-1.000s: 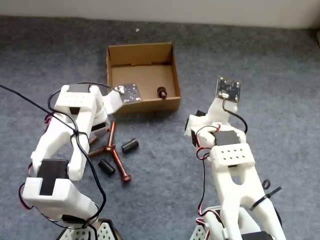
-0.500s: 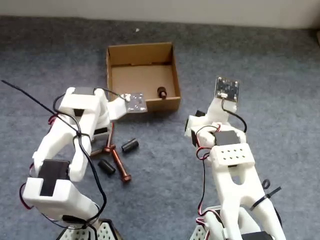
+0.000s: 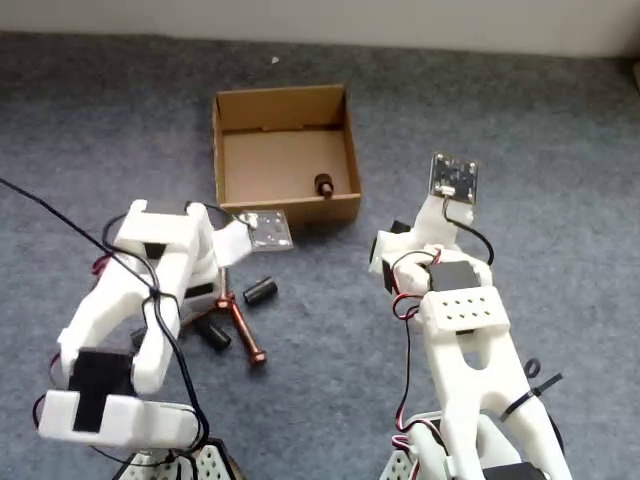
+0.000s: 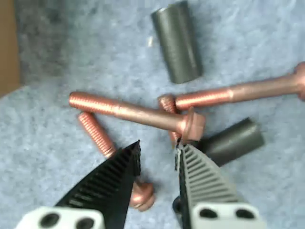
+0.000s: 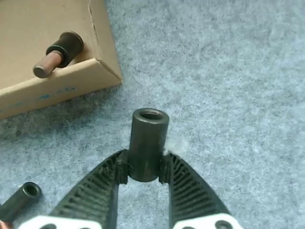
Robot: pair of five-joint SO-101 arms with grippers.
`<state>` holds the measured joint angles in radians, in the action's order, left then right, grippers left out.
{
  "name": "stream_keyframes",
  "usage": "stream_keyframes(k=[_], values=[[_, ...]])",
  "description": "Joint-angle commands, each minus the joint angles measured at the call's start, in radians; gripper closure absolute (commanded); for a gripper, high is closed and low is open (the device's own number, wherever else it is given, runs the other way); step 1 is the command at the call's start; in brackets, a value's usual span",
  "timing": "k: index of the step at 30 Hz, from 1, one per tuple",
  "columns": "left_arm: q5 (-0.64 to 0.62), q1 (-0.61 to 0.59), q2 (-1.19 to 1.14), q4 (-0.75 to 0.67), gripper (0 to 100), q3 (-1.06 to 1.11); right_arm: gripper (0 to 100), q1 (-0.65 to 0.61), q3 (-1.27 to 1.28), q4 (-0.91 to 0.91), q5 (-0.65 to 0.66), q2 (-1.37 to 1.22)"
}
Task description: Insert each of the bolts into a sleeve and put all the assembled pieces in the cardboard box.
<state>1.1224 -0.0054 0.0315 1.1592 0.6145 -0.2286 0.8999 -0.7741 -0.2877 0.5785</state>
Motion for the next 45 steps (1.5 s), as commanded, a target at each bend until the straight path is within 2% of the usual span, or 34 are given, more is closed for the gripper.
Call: stream_keyframes(k=[1, 3, 5, 9, 15, 20, 23, 29, 37, 45], values=[[-0.279, 0.154, 0.099, -0.124, 85, 0.025, 99.3, 0.008, -0.005, 0.019, 0.012, 0.036], [-0.416, 0.183, 0.117, -0.212, 84, 0.024, 99.3, 0.008, -0.005, 0.019, 0.012, 0.036], [-0.456, 0.197, 0.122, -0.264, 84, 0.022, 99.3, 0.008, -0.005, 0.019, 0.012, 0.036], [-0.39, 0.202, 0.12, -0.261, 84, 0.024, 99.3, 0.008, -0.005, 0.019, 0.012, 0.036], [-0.288, 0.197, 0.119, -0.183, 84, -0.015, 99.3, 0.008, -0.005, 0.019, 0.014, 0.036], [-0.18, 0.153, 0.119, 0.028, 84, -0.186, 99.3, 0.008, -0.005, 0.019, 0.014, 0.036], [-0.106, 0.15, 0.113, 0.132, 80, -0.254, 99.3, 0.008, -0.005, 0.019, 0.014, 0.036], [0.029, 0.147, -0.068, 0.14, 79, -0.315, 99.3, 0.008, -0.005, 0.019, 0.014, 0.036], [0.031, 0.148, -0.352, 0.14, 79, -0.536, 99.3, 0.008, -0.005, 0.019, 0.014, 0.036], [0.032, 0.154, -0.536, 0.144, 83, -0.628, 99.2, 0.008, -0.005, 0.019, 0.014, 0.036]])
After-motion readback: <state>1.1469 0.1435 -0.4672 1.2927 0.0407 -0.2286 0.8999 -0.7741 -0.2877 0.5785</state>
